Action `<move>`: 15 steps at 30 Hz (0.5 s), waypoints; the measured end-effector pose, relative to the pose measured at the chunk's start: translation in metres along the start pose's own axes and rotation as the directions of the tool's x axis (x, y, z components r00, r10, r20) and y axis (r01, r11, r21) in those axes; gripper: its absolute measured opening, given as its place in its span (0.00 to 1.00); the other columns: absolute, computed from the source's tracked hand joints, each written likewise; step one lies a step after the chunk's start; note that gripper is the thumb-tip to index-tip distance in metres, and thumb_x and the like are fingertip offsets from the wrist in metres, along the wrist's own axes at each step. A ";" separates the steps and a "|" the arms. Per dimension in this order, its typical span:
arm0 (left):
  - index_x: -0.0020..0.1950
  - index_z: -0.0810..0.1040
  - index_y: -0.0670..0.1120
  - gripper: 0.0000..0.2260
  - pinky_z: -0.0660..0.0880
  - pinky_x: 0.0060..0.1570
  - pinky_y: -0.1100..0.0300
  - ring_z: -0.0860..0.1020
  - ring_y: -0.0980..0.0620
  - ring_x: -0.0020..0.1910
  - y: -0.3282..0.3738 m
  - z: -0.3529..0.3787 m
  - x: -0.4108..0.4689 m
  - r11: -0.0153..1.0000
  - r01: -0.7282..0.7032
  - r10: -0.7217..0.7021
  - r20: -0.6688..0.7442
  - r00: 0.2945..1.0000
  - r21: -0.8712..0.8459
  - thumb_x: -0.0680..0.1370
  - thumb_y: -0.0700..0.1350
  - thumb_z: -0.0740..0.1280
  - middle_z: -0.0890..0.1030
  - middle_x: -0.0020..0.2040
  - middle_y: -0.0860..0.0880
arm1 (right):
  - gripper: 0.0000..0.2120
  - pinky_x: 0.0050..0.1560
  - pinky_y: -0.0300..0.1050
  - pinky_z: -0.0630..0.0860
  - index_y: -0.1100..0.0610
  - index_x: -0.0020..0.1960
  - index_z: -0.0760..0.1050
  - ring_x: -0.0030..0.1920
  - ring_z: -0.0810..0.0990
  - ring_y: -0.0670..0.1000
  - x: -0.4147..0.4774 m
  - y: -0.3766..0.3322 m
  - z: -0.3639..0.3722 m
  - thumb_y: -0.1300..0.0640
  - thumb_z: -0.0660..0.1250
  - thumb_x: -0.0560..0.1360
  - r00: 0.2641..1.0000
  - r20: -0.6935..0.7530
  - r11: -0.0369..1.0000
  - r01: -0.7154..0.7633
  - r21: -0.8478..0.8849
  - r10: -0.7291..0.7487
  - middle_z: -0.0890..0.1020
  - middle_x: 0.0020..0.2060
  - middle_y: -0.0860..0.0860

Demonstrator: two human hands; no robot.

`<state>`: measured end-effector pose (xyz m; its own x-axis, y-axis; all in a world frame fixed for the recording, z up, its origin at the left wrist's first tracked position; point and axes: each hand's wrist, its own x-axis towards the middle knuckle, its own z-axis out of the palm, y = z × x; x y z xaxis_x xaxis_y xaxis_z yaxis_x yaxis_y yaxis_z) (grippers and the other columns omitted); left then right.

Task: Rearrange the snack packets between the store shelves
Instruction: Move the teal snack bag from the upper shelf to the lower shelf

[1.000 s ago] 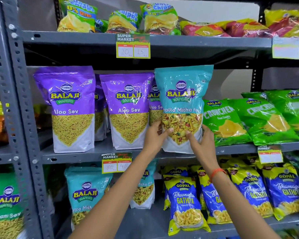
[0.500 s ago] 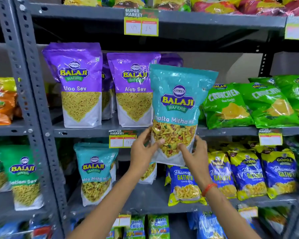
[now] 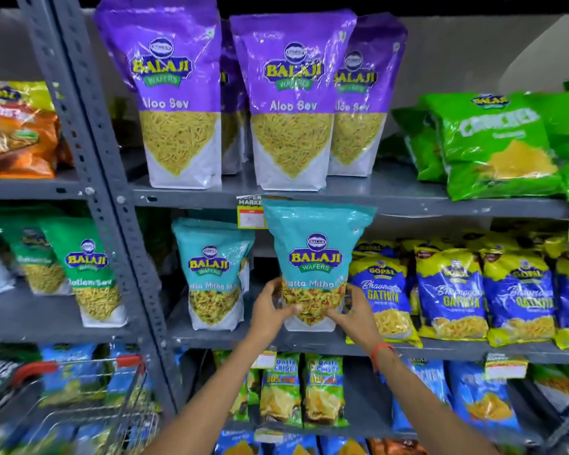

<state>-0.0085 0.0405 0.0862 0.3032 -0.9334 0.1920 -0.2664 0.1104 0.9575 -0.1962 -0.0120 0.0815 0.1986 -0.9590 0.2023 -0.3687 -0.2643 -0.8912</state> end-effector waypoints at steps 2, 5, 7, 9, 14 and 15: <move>0.69 0.67 0.42 0.31 0.73 0.62 0.48 0.73 0.48 0.64 -0.014 0.003 0.004 0.999 0.027 -0.027 0.000 1.000 0.043 0.70 0.41 0.77 0.76 0.66 0.44 | 0.32 0.59 0.53 0.73 0.59 0.68 0.66 0.64 0.75 0.59 0.009 0.012 0.008 0.56 0.76 0.68 0.999 0.039 0.999 -0.034 -0.023 0.035 0.75 0.64 0.58; 0.68 0.67 0.41 0.32 0.75 0.61 0.46 0.75 0.47 0.63 -0.036 0.007 0.013 0.995 0.059 -0.057 -0.023 0.998 0.077 0.68 0.42 0.78 0.77 0.64 0.43 | 0.34 0.56 0.49 0.72 0.60 0.69 0.65 0.64 0.75 0.59 0.023 0.028 0.020 0.56 0.76 0.68 0.992 0.087 0.995 -0.088 -0.045 0.092 0.76 0.64 0.58; 0.67 0.67 0.41 0.29 0.76 0.60 0.49 0.76 0.47 0.62 -0.047 0.011 0.019 0.992 0.087 -0.084 -0.031 0.996 0.090 0.70 0.39 0.76 0.77 0.62 0.44 | 0.34 0.55 0.48 0.71 0.61 0.69 0.65 0.64 0.75 0.60 0.032 0.036 0.027 0.58 0.76 0.68 0.986 0.103 0.991 -0.131 -0.039 0.135 0.76 0.64 0.60; 0.67 0.67 0.41 0.28 0.76 0.60 0.48 0.76 0.47 0.61 -0.057 0.014 0.025 0.990 0.098 -0.096 -0.032 0.995 0.105 0.71 0.37 0.75 0.78 0.61 0.44 | 0.32 0.53 0.47 0.70 0.62 0.68 0.66 0.63 0.75 0.61 0.038 0.044 0.034 0.59 0.75 0.69 0.980 0.111 0.986 -0.162 -0.029 0.165 0.77 0.63 0.60; 0.68 0.66 0.41 0.28 0.76 0.61 0.42 0.77 0.43 0.62 -0.078 0.018 0.035 0.983 0.121 -0.119 -0.023 0.993 0.139 0.72 0.38 0.74 0.79 0.60 0.43 | 0.29 0.54 0.49 0.73 0.63 0.67 0.67 0.62 0.76 0.60 0.044 0.059 0.047 0.62 0.74 0.69 0.974 0.111 0.977 -0.206 0.052 0.200 0.78 0.61 0.61; 0.68 0.67 0.41 0.28 0.76 0.61 0.43 0.77 0.44 0.62 -0.079 0.018 0.036 0.984 0.116 -0.115 -0.019 0.993 0.134 0.72 0.38 0.74 0.78 0.59 0.45 | 0.29 0.56 0.51 0.73 0.63 0.67 0.67 0.63 0.76 0.60 0.045 0.061 0.048 0.62 0.74 0.69 0.972 0.107 0.974 -0.215 0.067 0.207 0.78 0.61 0.61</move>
<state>0.0072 -0.0081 0.0136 0.3489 -0.9333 0.0851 -0.3492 -0.0453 0.9359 -0.1659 -0.0665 0.0172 0.2140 -0.9763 -0.0315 -0.3409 -0.0444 -0.9391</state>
